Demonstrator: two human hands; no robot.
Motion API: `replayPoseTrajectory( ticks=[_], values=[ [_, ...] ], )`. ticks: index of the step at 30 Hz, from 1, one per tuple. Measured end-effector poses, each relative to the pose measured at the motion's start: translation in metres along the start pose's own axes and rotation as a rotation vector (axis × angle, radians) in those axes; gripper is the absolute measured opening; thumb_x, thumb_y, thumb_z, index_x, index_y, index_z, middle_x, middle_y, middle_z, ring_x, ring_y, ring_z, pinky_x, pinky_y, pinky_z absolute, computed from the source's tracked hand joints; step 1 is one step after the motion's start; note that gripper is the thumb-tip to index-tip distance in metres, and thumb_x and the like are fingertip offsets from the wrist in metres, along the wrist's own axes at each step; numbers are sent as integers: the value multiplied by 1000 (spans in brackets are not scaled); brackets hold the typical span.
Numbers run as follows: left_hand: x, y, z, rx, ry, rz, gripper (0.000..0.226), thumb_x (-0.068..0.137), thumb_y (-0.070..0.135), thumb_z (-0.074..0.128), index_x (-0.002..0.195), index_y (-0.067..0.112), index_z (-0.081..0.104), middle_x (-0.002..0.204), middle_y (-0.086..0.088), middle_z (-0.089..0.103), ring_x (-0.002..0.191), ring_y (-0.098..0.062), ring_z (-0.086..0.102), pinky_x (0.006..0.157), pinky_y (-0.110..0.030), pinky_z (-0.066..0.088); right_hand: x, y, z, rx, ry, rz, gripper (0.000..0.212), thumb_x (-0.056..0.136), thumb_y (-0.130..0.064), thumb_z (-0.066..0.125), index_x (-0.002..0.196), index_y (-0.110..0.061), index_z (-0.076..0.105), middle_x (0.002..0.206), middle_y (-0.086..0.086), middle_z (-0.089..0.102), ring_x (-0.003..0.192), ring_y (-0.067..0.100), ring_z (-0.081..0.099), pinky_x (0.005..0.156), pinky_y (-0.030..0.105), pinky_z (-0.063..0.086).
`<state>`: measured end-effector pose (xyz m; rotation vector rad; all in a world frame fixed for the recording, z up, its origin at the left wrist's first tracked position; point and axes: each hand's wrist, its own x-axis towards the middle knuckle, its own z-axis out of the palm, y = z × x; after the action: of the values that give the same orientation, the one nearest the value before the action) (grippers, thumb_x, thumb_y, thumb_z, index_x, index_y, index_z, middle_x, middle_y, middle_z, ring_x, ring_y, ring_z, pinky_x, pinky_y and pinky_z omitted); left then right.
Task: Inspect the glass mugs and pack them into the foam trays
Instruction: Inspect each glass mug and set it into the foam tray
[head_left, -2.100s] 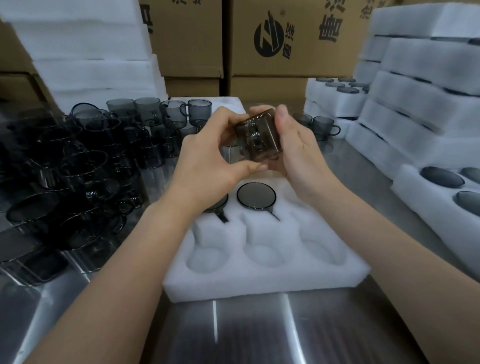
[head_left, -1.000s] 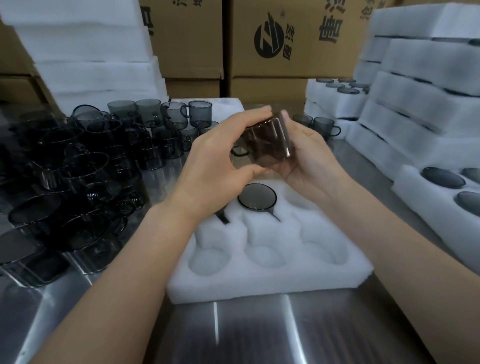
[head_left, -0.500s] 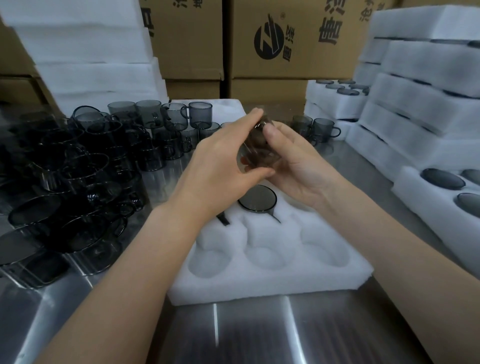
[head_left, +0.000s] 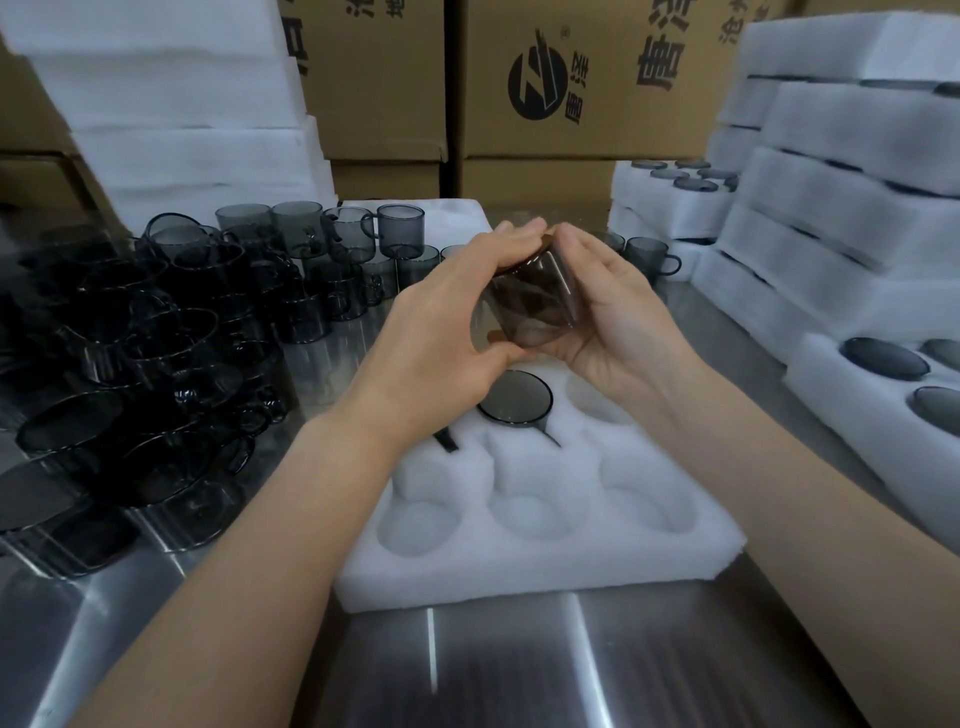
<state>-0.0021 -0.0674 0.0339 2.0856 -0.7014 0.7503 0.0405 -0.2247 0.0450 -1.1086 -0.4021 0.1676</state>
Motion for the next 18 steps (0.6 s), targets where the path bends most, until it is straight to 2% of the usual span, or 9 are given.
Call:
replayPoseTrajectory(
  ticks=[2,5,7,9,12,15,18],
  values=[
    [0,0,0,24,-11,-7,77,71,-2,81,138,13,48,143,5,51,139,-9,39,115,-23,30,-1,0,1,-13,37,-18,22,95,-27,56,107,-11,62,92,14,69,75,29,70,47,39,56],
    [1,3,-1,46,-23,-6,77,72,5,82,139,15,46,140,6,53,132,-8,47,111,-29,37,-3,2,2,-29,80,-57,17,101,-24,51,104,-12,63,95,12,69,80,30,71,52,44,57],
    [2,5,-2,56,-36,2,79,71,16,84,140,15,44,139,6,53,128,-7,50,108,-26,39,-4,3,2,-41,75,-80,19,102,-24,49,105,-11,63,99,14,67,87,31,70,58,47,58],
    [2,6,-3,108,-30,20,82,71,25,84,142,15,44,139,5,54,126,-9,52,107,-24,39,-4,3,3,-72,81,-96,24,103,-25,46,109,-9,63,102,15,66,90,29,69,60,44,58],
    [1,5,-2,160,38,16,79,73,25,84,142,15,47,137,3,58,122,-9,54,104,-19,40,-2,3,4,-75,78,-76,33,105,-33,40,121,-12,61,110,14,66,94,28,68,67,41,53],
    [2,5,-1,120,112,-23,74,74,26,83,139,15,50,132,6,60,119,-5,55,103,-16,40,-1,2,4,-41,21,-61,32,102,-31,47,130,-19,58,116,10,68,102,26,66,77,44,50],
    [3,2,-2,24,207,-61,68,75,24,82,134,17,50,121,15,59,113,2,57,100,-20,45,-3,1,3,-20,-46,-66,43,99,-21,53,139,-8,50,123,16,62,106,26,62,77,33,55]
  ],
)
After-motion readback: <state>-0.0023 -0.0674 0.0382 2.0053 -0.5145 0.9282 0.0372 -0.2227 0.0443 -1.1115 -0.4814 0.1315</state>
